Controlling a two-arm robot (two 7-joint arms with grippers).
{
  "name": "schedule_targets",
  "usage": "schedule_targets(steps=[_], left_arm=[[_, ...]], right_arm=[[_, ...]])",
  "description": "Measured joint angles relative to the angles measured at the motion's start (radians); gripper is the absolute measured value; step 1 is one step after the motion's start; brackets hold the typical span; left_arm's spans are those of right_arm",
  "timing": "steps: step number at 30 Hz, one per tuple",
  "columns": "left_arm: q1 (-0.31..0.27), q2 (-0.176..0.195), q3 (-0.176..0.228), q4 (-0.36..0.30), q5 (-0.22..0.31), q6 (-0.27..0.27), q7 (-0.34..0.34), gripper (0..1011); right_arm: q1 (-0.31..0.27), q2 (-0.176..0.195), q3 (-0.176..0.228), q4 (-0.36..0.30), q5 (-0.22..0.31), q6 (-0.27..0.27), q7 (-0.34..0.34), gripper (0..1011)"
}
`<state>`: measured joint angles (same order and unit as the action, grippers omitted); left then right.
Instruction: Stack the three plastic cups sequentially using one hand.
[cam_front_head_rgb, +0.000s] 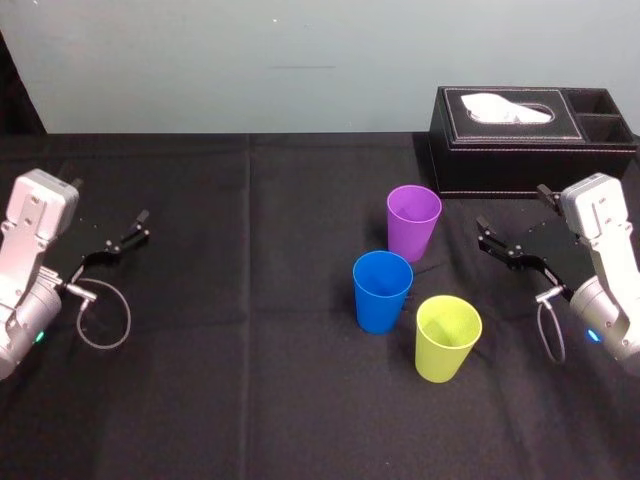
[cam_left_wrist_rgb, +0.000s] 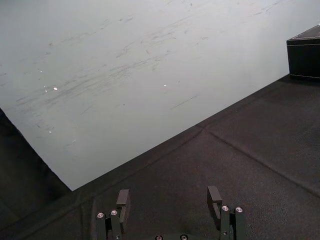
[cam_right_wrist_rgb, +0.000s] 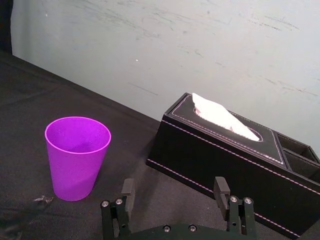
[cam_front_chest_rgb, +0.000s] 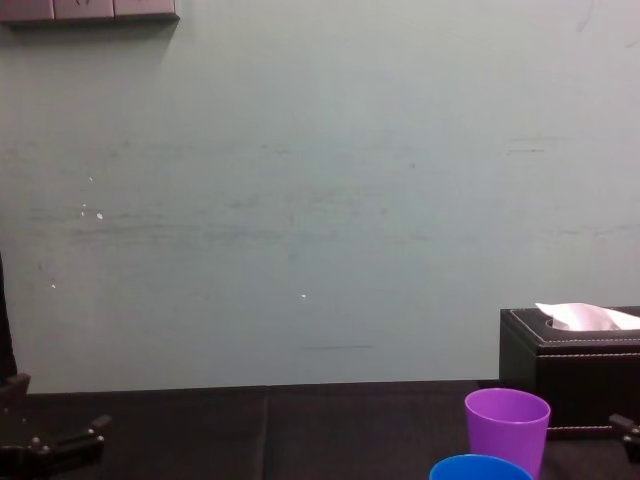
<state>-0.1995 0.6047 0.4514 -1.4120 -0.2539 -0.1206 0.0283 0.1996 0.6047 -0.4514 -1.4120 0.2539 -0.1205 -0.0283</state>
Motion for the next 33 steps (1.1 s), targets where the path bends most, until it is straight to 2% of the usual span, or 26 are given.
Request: schedule_targets(steps=[16,20,27,30,33], left_arm=[[0.000,0.000,0.000,0.000,0.000,0.000,0.000,1011],[0.000,0.000,0.000,0.000,0.000,0.000,0.000,1011],[0.000,0.000,0.000,0.000,0.000,0.000,0.000,1011],[0.000,0.000,0.000,0.000,0.000,0.000,0.000,1012],[0.000,0.000,0.000,0.000,0.000,0.000,0.000,1012]], right_arm=[[0.000,0.000,0.000,0.000,0.000,0.000,0.000,1003],[-0.012,0.001,0.020,-0.012,0.019,-0.005,0.021,1003],[-0.072,0.032,0.074,-0.070,0.068,-0.013,0.062,1003],[-0.119,0.056,0.097,-0.108,0.089,-0.012,0.079,1003],[-0.191,0.091,0.130,-0.160,0.123,-0.014,0.108,1003]])
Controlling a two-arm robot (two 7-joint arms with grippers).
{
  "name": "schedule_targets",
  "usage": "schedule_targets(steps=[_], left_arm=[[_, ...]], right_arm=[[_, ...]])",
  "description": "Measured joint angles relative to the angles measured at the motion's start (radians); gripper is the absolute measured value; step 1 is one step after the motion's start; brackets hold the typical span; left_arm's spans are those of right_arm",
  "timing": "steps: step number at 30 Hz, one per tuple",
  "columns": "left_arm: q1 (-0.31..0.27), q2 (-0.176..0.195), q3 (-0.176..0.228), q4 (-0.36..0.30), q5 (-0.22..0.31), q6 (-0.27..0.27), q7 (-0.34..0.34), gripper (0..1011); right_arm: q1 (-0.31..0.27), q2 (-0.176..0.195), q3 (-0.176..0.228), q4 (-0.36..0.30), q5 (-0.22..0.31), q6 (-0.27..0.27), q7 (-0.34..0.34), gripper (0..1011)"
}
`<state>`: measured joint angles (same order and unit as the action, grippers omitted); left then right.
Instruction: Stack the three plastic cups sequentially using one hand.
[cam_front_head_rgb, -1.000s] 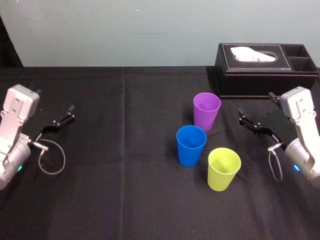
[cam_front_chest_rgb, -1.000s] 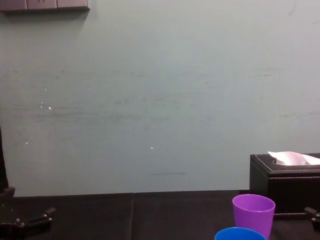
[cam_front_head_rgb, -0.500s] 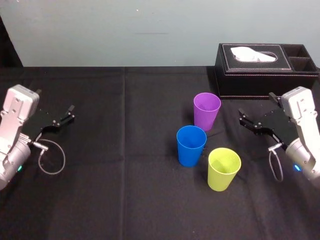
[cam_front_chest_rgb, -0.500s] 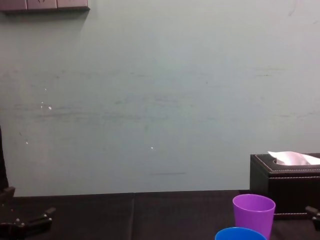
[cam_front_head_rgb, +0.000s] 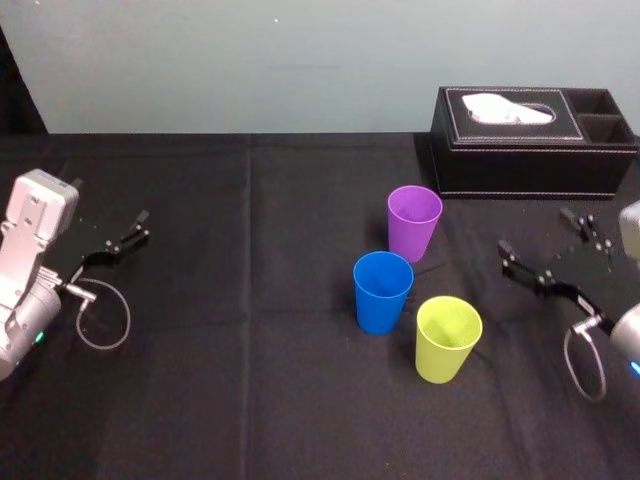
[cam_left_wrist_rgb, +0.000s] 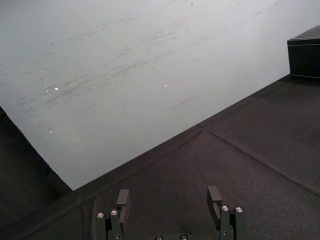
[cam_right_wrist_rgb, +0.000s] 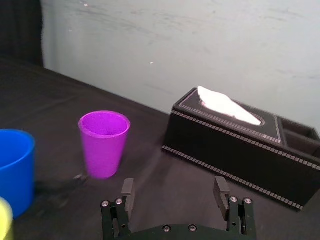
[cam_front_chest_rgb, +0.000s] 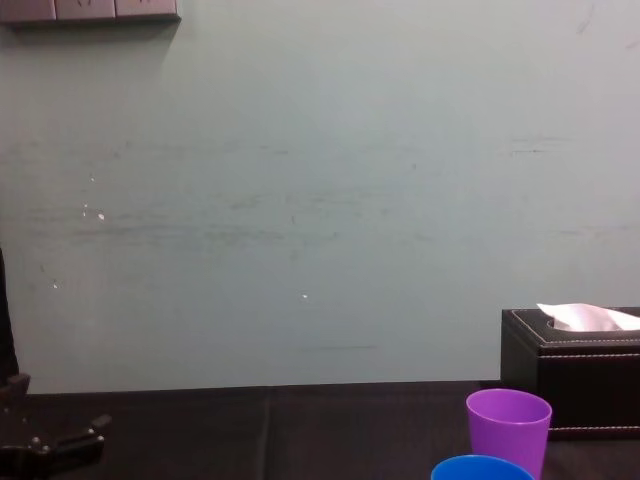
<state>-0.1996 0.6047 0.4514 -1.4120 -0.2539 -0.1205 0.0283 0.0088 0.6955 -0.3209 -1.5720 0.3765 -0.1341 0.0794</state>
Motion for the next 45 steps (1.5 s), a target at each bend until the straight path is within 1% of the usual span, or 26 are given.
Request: schedule_targets(steps=[4,5,7,8,10,11,13,16,17,20,22,25,26,29,34,38,42,45], left_arm=[[0.000,0.000,0.000,0.000,0.000,0.000,0.000,1011],[0.000,0.000,0.000,0.000,0.000,0.000,0.000,1011],[0.000,0.000,0.000,0.000,0.000,0.000,0.000,1011],[0.000,0.000,0.000,0.000,0.000,0.000,0.000,1011],[0.000,0.000,0.000,0.000,0.000,0.000,0.000,1011],[0.000,0.000,0.000,0.000,0.000,0.000,0.000,1011],[0.000,0.000,0.000,0.000,0.000,0.000,0.000,1011],[0.000,0.000,0.000,0.000,0.000,0.000,0.000,1011],[0.000,0.000,0.000,0.000,0.000,0.000,0.000,1011],[0.000,0.000,0.000,0.000,0.000,0.000,0.000,1011],[0.000,0.000,0.000,0.000,0.000,0.000,0.000,1011],[0.000,0.000,0.000,0.000,0.000,0.000,0.000,1011],[0.000,0.000,0.000,0.000,0.000,0.000,0.000,1011],[0.000,0.000,0.000,0.000,0.000,0.000,0.000,1011],[0.000,0.000,0.000,0.000,0.000,0.000,0.000,1011],[0.000,0.000,0.000,0.000,0.000,0.000,0.000,1011],[0.000,0.000,0.000,0.000,0.000,0.000,0.000,1011],[0.000,0.000,0.000,0.000,0.000,0.000,0.000,1011]], right_arm=[[-0.053,0.027,0.026,-0.033,0.030,-0.007,0.027,1003],[-0.080,0.044,0.040,-0.049,0.051,-0.008,0.052,1004],[-0.103,0.060,0.052,-0.062,0.073,-0.010,0.078,1004],[-0.128,0.076,0.066,-0.075,0.093,-0.014,0.103,1003],[-0.153,0.091,0.080,-0.089,0.111,-0.020,0.125,1003],[-0.179,0.105,0.093,-0.100,0.127,-0.027,0.145,1003],[-0.202,0.117,0.106,-0.111,0.136,-0.034,0.158,1003],[-0.258,0.143,0.136,-0.136,0.150,-0.053,0.189,1003],[-0.258,0.143,0.136,-0.136,0.150,-0.053,0.189,1003],[-0.305,0.167,0.156,-0.150,0.155,-0.082,0.230,1003],[-0.321,0.177,0.160,-0.153,0.154,-0.097,0.254,1003],[-0.341,0.195,0.158,-0.157,0.146,-0.131,0.316,1003],[-0.341,0.195,0.158,-0.157,0.146,-0.131,0.316,1003],[-0.343,0.198,0.144,-0.156,0.129,-0.154,0.366,1003],[-0.338,0.188,0.129,-0.151,0.108,-0.164,0.398,1003],[-0.328,0.170,0.121,-0.146,0.095,-0.164,0.416,1003],[-0.320,0.153,0.120,-0.142,0.096,-0.162,0.426,1003],[-0.309,0.132,0.117,-0.138,0.100,-0.150,0.436,1003]])
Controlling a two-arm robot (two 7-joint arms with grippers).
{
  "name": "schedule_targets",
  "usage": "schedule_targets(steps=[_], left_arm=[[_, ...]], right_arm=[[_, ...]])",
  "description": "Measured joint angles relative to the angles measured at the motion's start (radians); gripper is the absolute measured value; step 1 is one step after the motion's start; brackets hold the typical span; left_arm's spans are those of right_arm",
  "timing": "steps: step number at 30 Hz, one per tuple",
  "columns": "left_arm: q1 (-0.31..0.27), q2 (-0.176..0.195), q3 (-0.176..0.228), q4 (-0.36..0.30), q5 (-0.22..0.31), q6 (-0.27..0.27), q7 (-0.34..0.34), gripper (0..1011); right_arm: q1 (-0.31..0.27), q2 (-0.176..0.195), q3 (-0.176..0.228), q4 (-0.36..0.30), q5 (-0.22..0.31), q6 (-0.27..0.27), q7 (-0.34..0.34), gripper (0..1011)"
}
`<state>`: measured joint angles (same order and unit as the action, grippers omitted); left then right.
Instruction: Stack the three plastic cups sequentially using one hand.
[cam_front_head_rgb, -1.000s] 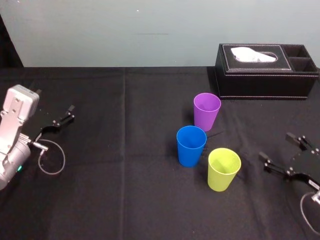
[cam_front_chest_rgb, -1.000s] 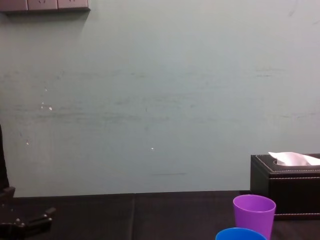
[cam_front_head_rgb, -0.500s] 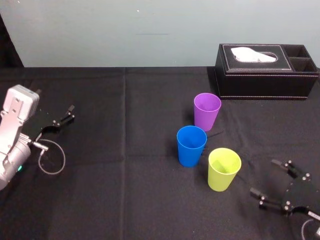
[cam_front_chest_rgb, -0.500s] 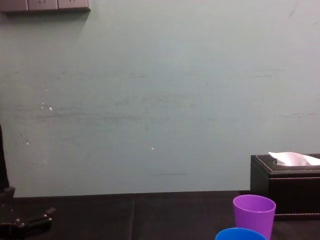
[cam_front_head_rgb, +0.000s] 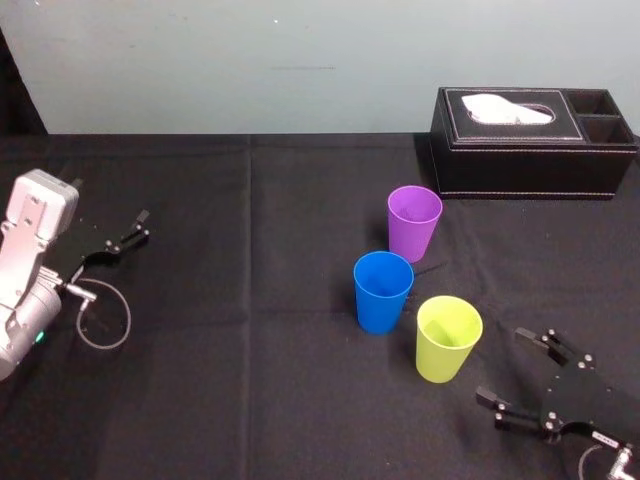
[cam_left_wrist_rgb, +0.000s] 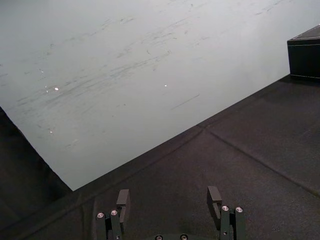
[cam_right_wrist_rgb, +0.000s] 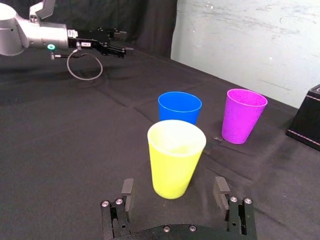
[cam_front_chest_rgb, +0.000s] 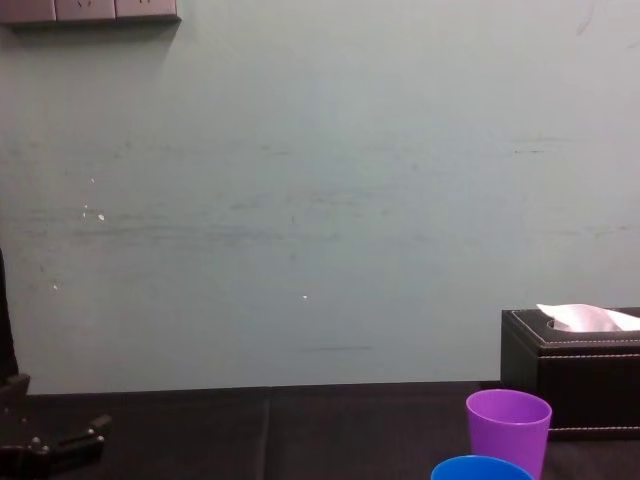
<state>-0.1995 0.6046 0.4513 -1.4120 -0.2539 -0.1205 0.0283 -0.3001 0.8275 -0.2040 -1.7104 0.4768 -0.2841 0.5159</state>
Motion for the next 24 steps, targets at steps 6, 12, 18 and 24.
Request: schedule_targets(steps=[6,12,18,24], left_arm=[[0.000,0.000,0.000,0.000,0.000,0.000,0.000,1011],[0.000,0.000,0.000,0.000,0.000,0.000,0.000,1011],[0.000,0.000,0.000,0.000,0.000,0.000,0.000,1011],[0.000,0.000,0.000,0.000,0.000,0.000,0.000,1011]], right_arm=[[0.021,-0.031,-0.007,0.009,0.010,0.047,0.012,1003],[0.048,-0.061,-0.018,0.022,0.011,0.088,0.022,1003],[0.077,-0.095,-0.024,0.028,0.002,0.122,0.026,1003],[0.104,-0.123,-0.036,0.036,-0.034,0.138,0.024,1003]])
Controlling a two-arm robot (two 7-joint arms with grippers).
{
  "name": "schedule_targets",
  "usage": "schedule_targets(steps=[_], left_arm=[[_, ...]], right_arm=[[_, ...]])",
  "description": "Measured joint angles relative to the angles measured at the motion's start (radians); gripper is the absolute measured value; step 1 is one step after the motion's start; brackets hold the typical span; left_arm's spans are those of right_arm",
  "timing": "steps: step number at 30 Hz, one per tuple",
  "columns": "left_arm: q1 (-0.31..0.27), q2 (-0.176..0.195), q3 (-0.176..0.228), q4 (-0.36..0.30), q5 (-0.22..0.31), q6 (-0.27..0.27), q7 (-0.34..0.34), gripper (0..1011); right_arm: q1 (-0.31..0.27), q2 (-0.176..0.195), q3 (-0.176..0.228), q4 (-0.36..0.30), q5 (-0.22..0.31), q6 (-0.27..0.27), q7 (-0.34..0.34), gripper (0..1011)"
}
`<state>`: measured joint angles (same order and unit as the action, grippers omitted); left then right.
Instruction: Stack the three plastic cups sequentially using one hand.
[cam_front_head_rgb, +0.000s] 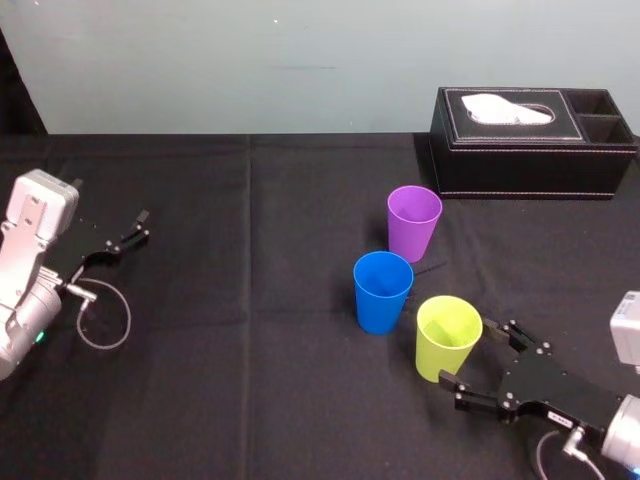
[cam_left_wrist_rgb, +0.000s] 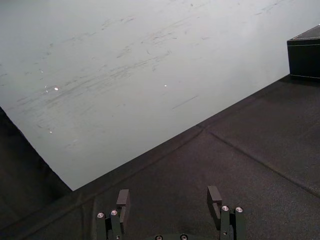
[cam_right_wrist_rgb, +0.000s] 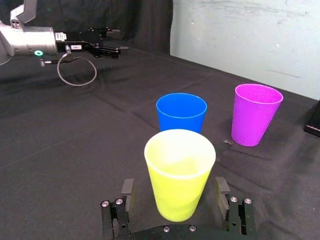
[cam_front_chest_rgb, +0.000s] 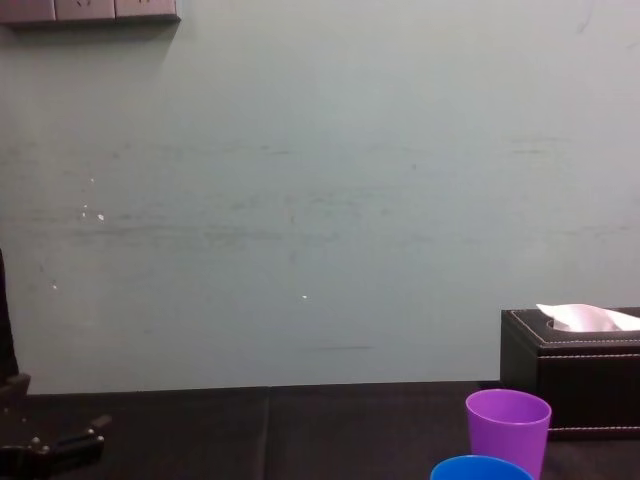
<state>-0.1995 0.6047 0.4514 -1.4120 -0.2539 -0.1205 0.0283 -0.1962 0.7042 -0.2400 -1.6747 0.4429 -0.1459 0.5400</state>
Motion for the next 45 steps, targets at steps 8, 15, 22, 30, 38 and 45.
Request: schedule_targets(steps=[8,15,22,30,38,45], left_arm=[[0.000,0.000,0.000,0.000,0.000,0.000,0.000,1011],[0.000,0.000,0.000,0.000,0.000,0.000,0.000,1011],[0.000,0.000,0.000,0.000,0.000,0.000,0.000,1011],[0.000,0.000,0.000,0.000,0.000,0.000,0.000,1011],[0.000,0.000,0.000,0.000,0.000,0.000,0.000,1011],[0.000,0.000,0.000,0.000,0.000,0.000,0.000,1011]], right_arm=[[0.024,-0.037,-0.003,0.021,-0.025,0.007,-0.008,1003],[0.040,-0.060,-0.007,0.039,-0.030,0.009,-0.007,1003],[0.051,-0.069,-0.013,0.053,-0.032,0.009,0.003,1003],[0.062,-0.077,-0.020,0.061,-0.038,0.005,0.009,1003],[0.075,-0.087,-0.026,0.063,-0.040,0.008,0.010,1003],[0.085,-0.094,-0.030,0.064,-0.043,0.016,0.005,1003]])
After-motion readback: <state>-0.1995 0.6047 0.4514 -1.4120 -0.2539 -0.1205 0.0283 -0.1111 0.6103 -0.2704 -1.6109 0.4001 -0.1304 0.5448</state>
